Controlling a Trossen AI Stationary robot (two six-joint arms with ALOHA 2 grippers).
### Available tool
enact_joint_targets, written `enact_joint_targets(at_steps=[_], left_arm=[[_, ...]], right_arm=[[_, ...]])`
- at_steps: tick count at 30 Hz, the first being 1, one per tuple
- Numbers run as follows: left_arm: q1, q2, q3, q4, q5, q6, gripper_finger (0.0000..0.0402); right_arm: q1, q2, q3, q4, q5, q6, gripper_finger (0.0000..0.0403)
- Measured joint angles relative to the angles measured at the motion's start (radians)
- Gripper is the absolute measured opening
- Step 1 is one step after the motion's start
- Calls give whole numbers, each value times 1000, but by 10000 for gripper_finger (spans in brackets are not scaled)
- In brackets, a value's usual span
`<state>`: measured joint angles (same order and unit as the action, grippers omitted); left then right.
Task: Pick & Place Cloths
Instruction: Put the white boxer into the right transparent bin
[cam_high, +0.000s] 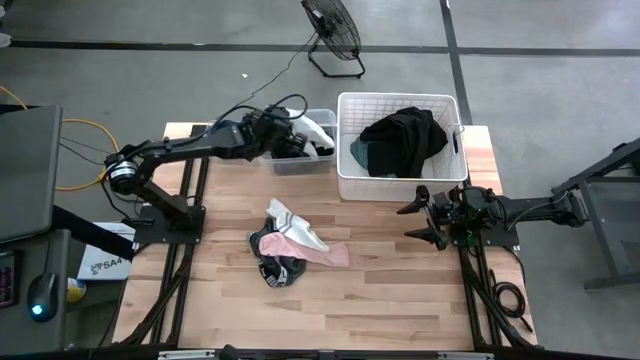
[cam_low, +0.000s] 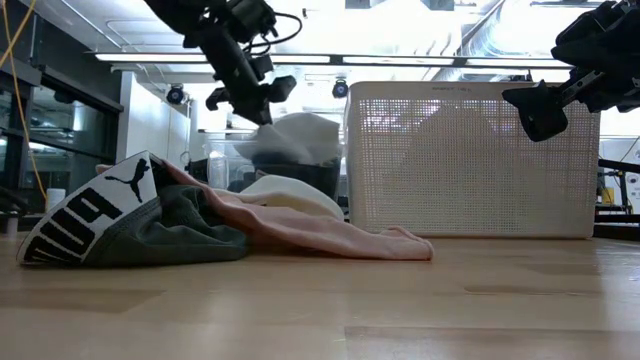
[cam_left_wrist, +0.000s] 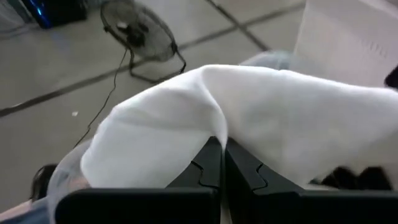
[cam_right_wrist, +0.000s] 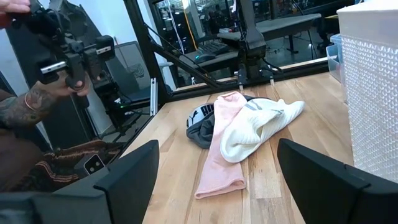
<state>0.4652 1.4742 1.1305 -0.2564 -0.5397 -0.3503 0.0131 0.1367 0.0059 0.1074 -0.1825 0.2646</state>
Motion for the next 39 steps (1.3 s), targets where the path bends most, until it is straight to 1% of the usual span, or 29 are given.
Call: enact_joint_targets(at_steps=[4, 8, 12, 18, 24, 26, 29, 39], left_arm=[[1, 0, 14, -88, 7, -3, 0], [2, 0, 19, -120, 38, -41, 0], [17, 4, 19, -127, 98, -109, 0], [47, 56, 21, -137, 145, -179, 0], [66, 93, 19, -149, 159, -212, 4], [65, 94, 19, -152, 155, -220, 16], [65, 91, 19, -155, 141, -230, 48], [65, 6, 19, -167, 140, -177, 184]], right_arm=[[0, 0, 0, 0, 0, 0, 318], [0, 0, 0, 0, 0, 0, 318], [0, 0, 0, 0, 0, 0, 318], [0, 0, 0, -1, 0, 0, 318], [0, 0, 0, 0, 0, 0, 318], [0, 0, 0, 0, -1, 0, 318], [0, 0, 0, -1, 0, 0, 318], [0, 0, 0, 0, 0, 0, 318]])
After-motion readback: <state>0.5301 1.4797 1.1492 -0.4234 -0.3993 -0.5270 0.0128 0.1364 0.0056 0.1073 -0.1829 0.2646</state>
